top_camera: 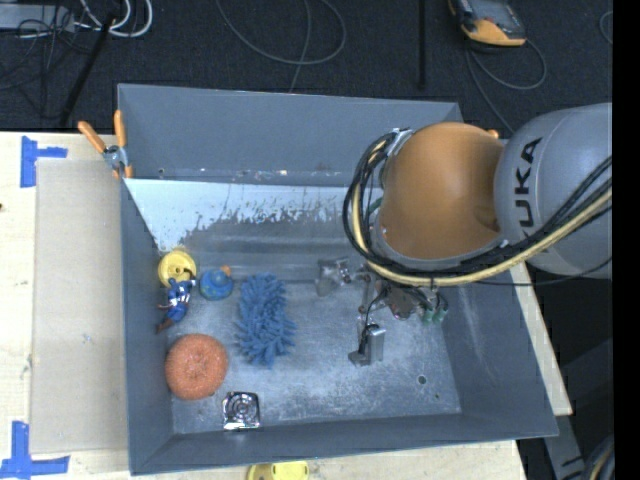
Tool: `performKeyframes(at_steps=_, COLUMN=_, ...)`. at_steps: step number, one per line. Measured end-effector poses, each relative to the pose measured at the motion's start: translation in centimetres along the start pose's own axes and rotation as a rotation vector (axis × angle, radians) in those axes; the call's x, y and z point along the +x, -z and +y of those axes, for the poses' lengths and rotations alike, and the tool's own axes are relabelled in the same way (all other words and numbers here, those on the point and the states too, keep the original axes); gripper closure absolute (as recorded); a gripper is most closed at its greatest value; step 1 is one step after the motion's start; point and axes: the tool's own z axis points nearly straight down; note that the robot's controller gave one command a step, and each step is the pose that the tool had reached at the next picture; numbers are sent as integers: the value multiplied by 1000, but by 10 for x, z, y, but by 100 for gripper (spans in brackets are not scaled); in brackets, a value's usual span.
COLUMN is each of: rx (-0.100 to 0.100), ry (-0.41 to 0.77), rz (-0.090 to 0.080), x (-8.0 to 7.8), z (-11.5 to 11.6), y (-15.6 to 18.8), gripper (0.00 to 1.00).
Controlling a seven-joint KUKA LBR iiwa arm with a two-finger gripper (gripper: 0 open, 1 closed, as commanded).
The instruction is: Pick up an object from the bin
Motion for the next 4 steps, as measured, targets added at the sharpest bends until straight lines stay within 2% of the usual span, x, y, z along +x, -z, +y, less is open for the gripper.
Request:
performKeyframes(at_steps=1, rx=1, ry=139, rz=3, x=-4, z=25, y=-9, gripper=0)
performKeyframes(at_steps=2, rx=2, ry=-128, rz=2, x=-11, z=49, y=-39, gripper=0)
performKeyframes(at_steps=3, rx=2, ry=3, rz=3, x=-23, z=58, y=-46, gripper=0)
performKeyframes(at_steps=4, rx=2, ry=204, rz=-1, x=-26, z=70, y=-85, gripper=0)
